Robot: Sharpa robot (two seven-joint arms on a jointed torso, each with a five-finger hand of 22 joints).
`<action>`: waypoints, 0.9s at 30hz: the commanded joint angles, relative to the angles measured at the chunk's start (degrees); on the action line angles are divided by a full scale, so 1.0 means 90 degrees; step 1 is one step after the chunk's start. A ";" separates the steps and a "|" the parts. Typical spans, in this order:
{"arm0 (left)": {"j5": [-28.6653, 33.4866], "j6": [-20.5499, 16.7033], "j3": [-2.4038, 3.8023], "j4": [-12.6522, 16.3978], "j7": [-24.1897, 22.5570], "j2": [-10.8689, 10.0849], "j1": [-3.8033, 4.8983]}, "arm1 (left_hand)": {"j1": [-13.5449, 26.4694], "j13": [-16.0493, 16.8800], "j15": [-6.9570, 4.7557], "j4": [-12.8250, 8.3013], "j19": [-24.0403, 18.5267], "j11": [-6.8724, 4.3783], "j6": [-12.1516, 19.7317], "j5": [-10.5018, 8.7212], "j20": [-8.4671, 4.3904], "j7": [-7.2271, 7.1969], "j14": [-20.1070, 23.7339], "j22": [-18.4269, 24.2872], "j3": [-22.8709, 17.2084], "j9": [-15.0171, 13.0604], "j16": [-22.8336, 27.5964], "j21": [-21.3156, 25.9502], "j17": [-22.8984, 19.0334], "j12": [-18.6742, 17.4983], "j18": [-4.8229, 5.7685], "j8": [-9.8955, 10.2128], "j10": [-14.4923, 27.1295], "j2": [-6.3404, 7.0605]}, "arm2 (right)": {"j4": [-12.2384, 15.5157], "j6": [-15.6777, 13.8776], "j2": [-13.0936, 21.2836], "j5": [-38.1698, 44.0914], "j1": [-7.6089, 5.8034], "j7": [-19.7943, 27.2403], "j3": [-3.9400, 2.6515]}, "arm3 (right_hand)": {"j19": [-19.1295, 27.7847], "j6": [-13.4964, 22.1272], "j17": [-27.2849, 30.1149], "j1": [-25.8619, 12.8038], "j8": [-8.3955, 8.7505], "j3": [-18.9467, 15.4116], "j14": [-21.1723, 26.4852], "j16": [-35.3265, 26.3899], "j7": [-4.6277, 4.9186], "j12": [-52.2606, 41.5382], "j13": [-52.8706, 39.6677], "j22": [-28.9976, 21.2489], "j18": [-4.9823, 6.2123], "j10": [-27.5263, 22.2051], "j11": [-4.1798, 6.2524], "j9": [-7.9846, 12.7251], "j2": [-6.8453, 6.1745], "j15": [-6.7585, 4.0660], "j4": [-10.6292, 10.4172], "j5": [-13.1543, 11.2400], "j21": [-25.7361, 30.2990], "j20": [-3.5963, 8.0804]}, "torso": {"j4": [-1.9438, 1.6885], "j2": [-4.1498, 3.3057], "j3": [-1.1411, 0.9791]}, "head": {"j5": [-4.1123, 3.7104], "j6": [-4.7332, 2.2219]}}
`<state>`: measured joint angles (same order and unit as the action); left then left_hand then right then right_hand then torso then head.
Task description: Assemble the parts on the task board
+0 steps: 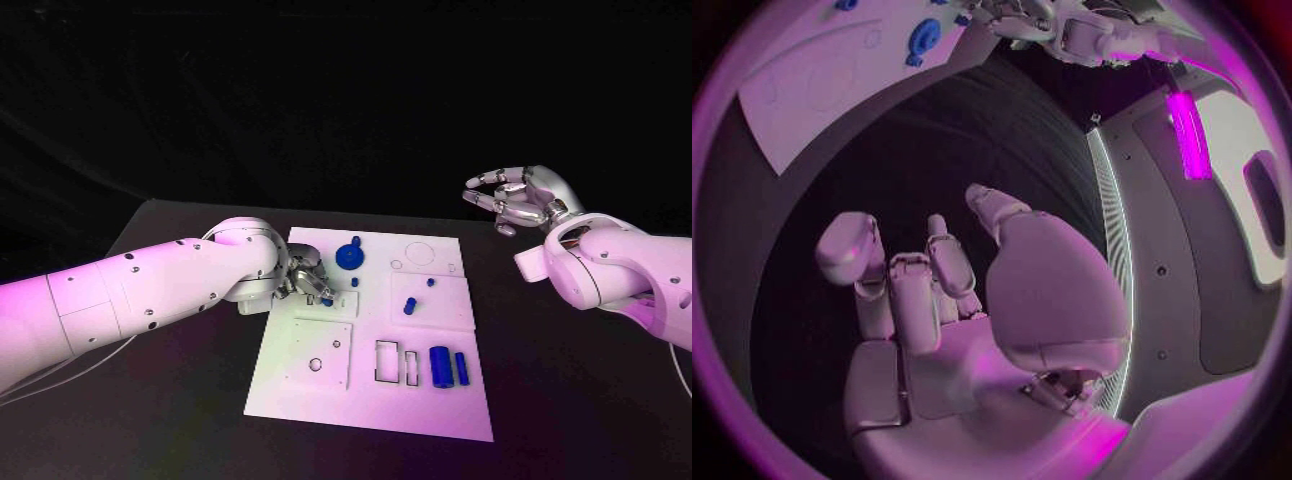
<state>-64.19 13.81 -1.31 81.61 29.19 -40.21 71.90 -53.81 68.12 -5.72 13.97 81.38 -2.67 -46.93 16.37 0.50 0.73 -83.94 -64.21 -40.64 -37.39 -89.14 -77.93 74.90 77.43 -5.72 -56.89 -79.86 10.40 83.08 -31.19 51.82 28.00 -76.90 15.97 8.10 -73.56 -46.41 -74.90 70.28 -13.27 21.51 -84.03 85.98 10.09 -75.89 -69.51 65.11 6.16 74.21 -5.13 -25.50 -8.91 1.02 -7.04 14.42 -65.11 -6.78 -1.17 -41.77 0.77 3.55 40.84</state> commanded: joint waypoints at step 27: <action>-0.0001 0.0081 -0.0013 0.0036 0.0010 0.0011 -0.0025 | 0.0105 0.0001 -0.0047 0.0271 0.0025 -0.0028 -0.0062 -0.0074 -0.0040 0.0028 -0.0628 0.0007 0.0883 0.0009 -0.0031 0.0052 0.1492 0.0035 0.0089 0.0052 -0.0001 0.0162 | 0.0001 0.0041 0.0016 0.0024 0.0004 0.0095 0.0000 | 0.0048 0.0015 -0.0052 -0.0070 -0.0021 -0.0008 -0.0292 -0.0043 -0.0012 0.0016 0.0009 -0.0012 0.0045 0.0013 0.0009 0.0012 0.0028 -0.0033 -0.0059 0.0021 0.0043 0.0006 | 0.0001 -0.0001 0.0001 | -0.0019 0.0004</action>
<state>-64.25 13.80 -1.31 81.74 29.29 -40.22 71.88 -52.91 68.11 -5.71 16.43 81.59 -2.66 -47.13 15.83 0.31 0.93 -83.93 -64.18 -32.94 -37.38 -89.14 -77.71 74.90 77.42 -5.72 -56.57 -79.86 11.30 83.06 -31.21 51.95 28.00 -76.89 16.19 8.10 -73.56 -46.41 -74.95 70.04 -13.27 21.34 -84.03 85.98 10.09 -75.89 -69.52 65.05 6.17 74.21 -5.13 -25.46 -8.67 1.02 -7.22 14.42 -65.11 -6.78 -1.16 -41.76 0.80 3.41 40.90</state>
